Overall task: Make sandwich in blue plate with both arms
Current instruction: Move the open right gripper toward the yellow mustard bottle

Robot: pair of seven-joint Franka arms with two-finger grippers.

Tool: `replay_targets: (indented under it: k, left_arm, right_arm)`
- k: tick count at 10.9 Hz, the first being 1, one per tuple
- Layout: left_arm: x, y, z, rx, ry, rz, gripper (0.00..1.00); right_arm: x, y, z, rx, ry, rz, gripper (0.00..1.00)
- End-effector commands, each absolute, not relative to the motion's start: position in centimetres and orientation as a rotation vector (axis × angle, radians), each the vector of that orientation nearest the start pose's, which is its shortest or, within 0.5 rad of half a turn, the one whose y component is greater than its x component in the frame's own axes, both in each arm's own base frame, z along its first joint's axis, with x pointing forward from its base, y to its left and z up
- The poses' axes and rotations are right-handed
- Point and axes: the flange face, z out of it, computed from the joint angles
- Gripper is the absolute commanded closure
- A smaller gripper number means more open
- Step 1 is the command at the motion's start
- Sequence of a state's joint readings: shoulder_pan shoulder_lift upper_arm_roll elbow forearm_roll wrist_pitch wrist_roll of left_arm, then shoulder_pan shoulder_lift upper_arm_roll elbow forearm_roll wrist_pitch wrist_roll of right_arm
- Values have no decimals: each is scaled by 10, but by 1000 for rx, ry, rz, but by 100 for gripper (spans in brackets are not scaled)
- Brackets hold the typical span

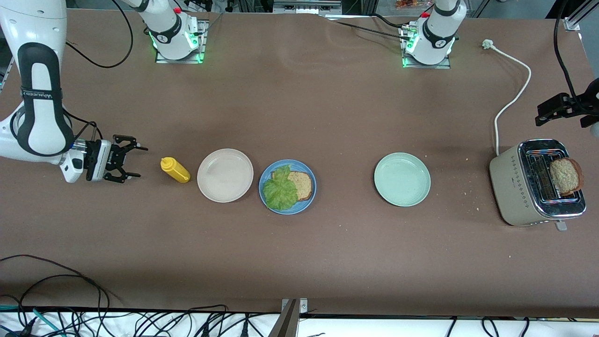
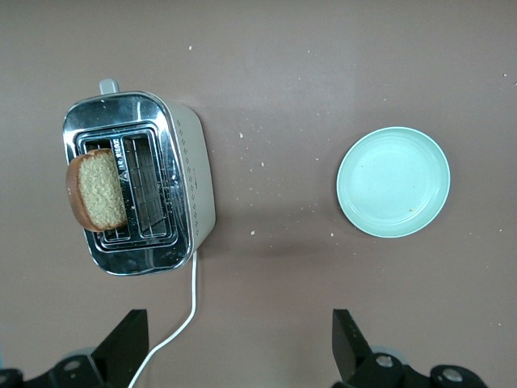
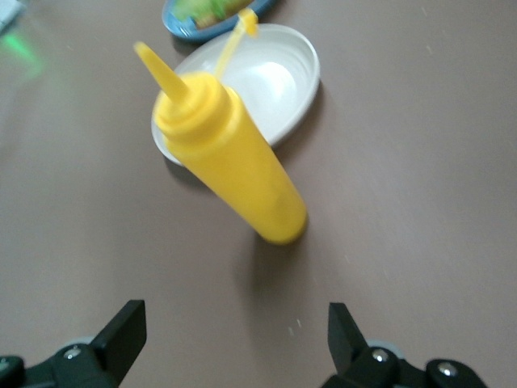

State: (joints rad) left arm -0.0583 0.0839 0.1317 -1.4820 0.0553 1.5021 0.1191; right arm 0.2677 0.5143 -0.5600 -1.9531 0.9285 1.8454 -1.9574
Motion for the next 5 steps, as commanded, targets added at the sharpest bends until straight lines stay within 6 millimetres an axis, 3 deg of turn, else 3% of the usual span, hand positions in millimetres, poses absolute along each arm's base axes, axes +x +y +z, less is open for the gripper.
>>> replay_targets:
  k: [1,5]
  left_arm:
    - [574,43,619,-3102,96,91,0]
    - [574,46,619,-3103,86,91,0]
  right_arm:
    - [566,-78,212,-1879,-1388,-540,0]
    - [572,-68,198,-1778,-1466,-736,0]
